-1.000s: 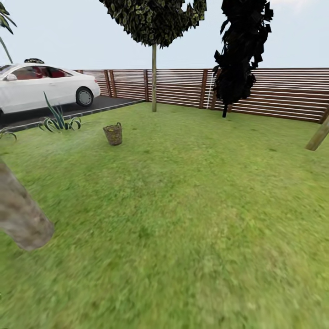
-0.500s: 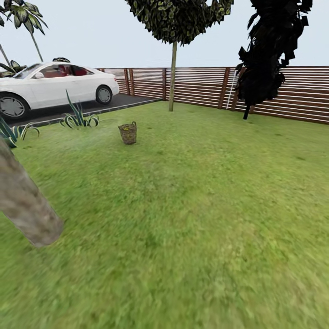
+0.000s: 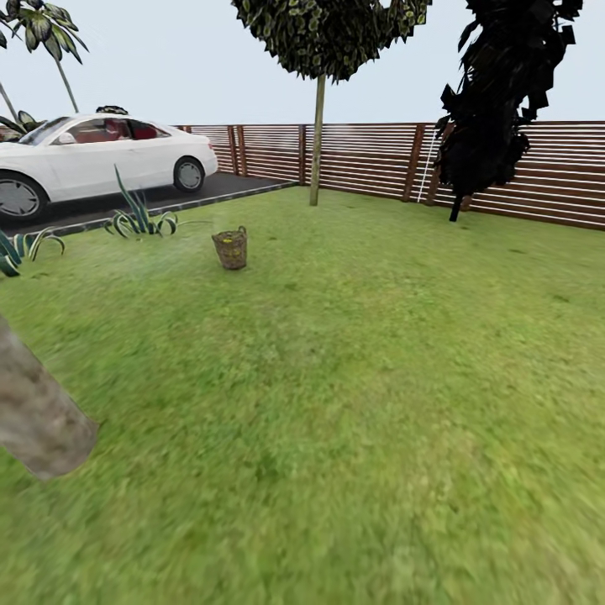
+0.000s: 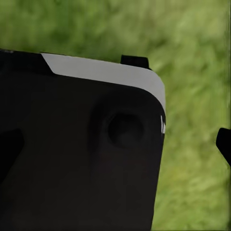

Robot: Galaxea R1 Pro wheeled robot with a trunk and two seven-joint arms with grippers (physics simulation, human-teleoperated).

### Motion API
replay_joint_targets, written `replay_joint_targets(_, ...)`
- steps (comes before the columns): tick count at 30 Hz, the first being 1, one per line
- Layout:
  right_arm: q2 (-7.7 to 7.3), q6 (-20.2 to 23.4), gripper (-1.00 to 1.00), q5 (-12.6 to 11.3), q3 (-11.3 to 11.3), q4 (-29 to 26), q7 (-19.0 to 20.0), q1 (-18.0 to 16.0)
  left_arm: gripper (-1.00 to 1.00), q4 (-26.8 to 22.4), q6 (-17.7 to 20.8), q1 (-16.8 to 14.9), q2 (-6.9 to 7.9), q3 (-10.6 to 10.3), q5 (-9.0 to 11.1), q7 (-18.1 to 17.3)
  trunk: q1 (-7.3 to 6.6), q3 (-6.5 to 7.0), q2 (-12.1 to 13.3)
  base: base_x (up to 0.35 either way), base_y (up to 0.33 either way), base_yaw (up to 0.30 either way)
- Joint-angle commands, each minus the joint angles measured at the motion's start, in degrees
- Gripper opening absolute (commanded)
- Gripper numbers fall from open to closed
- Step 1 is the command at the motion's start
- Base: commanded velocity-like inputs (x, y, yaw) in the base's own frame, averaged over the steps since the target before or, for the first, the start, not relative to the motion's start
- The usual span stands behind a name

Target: Take the three Easter eggs out of the wicker basket on the lawn in the garden, then place them on the lawn next to a single tree (choose any tree) so that all three eggs are next to the same tree and none are left in the basket.

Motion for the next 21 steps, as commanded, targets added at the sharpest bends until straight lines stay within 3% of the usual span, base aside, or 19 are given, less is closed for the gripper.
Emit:
replay_joint_targets(1,0.02,-0.2,1.0,0.3,0.1,0.0,0.1,0.0,1.0,-0.1,-0.1,0.0,-0.01,0.2,0.1,0.1,0.03,-0.04,0.0,0.32,-0.121,0.0)
replay_joint_targets(7,0.17,-0.2,1.0,0.1,-0.1,0.0,0.0,0.0,1.0,-0.1,-0.1,0.0,-0.01,0.2,0.1,0.1,0.03,-0.08,0.0,0.32,-0.108,0.027)
replay_joint_targets(21,-0.1,-0.3,1.0,-0.1,-0.2,0.1,0.0,0.0,1.0,-0.1,-0.1,0.0,-0.01,0.2,0.1,0.1,0.03,-0.69,0.0,0.32,-0.101,0.227)
